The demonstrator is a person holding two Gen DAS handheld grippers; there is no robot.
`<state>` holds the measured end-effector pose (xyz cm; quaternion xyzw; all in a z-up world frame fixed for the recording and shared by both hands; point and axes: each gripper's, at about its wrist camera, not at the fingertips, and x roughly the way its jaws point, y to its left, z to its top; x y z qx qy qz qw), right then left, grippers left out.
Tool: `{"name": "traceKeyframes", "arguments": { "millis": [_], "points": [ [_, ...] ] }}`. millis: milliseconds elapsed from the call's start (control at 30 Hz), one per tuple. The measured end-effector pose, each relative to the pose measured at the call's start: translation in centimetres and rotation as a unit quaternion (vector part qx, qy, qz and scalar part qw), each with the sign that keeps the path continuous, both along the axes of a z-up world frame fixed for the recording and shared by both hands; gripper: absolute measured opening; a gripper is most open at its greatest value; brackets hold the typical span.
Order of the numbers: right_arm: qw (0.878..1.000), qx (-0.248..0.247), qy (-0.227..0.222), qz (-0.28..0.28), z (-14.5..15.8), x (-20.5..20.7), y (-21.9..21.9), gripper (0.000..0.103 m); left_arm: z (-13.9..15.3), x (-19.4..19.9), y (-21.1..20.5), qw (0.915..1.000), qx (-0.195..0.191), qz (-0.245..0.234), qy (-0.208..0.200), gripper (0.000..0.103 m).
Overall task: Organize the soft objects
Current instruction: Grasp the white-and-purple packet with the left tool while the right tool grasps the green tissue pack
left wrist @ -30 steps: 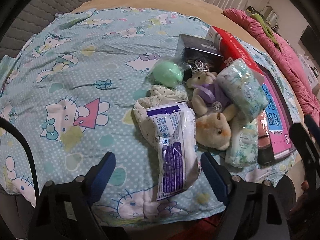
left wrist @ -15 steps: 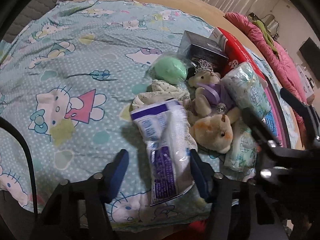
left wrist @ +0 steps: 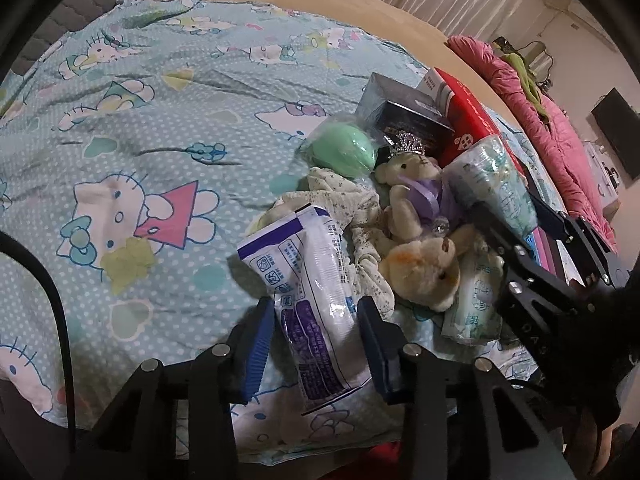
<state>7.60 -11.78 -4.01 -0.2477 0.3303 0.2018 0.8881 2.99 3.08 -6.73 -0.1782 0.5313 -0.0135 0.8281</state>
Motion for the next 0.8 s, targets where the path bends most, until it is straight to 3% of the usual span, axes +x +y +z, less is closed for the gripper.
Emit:
{"name": "traceKeyframes", "arguments": {
  "millis": [400,800],
  "points": [
    [0.988,0.15,0.014,-0.035,3.8,-1.0,-4.9,0.051,3.4,-1.0,-0.6,0.9984,0.031,-0.01,-0.047,0.042],
    [0.972,0.216,0.002,-0.093,6.4,-2.7,-10.3,0.051,6.8,-1.4,-5.3,0.993,0.059,-0.059,-0.084,0.042]
  ]
}}
